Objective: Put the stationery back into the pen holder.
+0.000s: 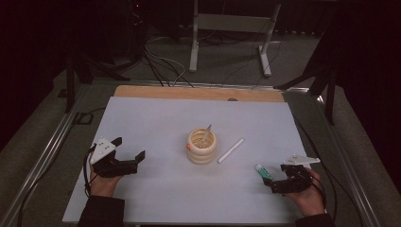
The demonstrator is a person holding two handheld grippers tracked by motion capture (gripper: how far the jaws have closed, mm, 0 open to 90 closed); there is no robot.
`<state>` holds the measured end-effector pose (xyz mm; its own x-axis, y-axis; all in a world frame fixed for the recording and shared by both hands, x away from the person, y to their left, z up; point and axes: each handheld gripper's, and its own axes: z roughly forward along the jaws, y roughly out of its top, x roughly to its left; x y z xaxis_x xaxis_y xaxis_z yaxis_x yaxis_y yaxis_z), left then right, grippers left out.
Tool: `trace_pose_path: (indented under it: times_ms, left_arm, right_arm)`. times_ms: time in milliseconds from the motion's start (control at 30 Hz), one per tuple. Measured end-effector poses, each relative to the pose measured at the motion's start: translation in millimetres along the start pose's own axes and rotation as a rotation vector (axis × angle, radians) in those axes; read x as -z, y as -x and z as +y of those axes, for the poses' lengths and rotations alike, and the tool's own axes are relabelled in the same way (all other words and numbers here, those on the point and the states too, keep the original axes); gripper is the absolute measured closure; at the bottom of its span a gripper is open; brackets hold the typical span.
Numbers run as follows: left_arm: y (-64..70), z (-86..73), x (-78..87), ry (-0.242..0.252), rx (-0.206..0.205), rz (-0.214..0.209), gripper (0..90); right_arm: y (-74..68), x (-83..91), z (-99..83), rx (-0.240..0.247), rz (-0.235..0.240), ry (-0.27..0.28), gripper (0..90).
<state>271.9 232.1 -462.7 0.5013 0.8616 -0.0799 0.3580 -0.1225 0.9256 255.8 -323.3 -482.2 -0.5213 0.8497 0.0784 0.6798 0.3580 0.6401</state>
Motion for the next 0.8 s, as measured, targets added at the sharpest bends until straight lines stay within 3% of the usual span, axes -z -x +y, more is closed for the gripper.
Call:
trace_pose_path:
  times_ms: [133,267,300,333,367,467,567,633,800]
  left_arm:
    - [0.0,-0.1,-0.1,-0.001,0.000,0.000,0.1]
    - [-1.0,0.1,0.4,-0.001,0.002,0.003,0.1]
    - [-1.0,0.1,0.4,-0.001,0.002,0.003,0.1]
    - [-2.0,0.1,1.2,0.000,0.007,0.006,0.1]
    - [-2.3,0.1,1.4,0.001,0.009,0.006,0.1]
    - [-2.5,-0.1,1.5,-0.001,0.009,0.009,0.1]
    - [-2.2,-0.3,0.6,-0.004,0.007,0.009,0.1]
    - [-2.0,-0.5,0.1,-0.008,0.003,0.009,0.1]
    - [-3.0,-0.4,1.3,-0.004,0.005,0.020,0.1]
  right_arm:
    - [-1.3,-2.5,-4.2,0.009,-0.007,-0.031,15.5]
    - [-4.4,-6.3,-9.8,0.048,-0.021,-0.080,34.2]
    - [-4.4,-6.3,-9.8,0.048,-0.021,-0.080,34.2]
    - [-5.0,-7.0,-10.6,0.058,-0.021,-0.088,39.0]
    - [-6.1,-9.3,-11.8,0.067,-0.011,-0.105,50.2]
    - [-6.2,-14.8,-13.3,0.073,-0.024,-0.139,64.3]
    - [-4.7,-14.0,-11.7,0.068,-0.022,-0.150,65.6]
    - [-8.8,-14.9,-10.0,0.093,-0.050,-0.155,65.9]
    - [-9.8,-15.8,-8.0,0.085,-0.040,-0.142,65.9]
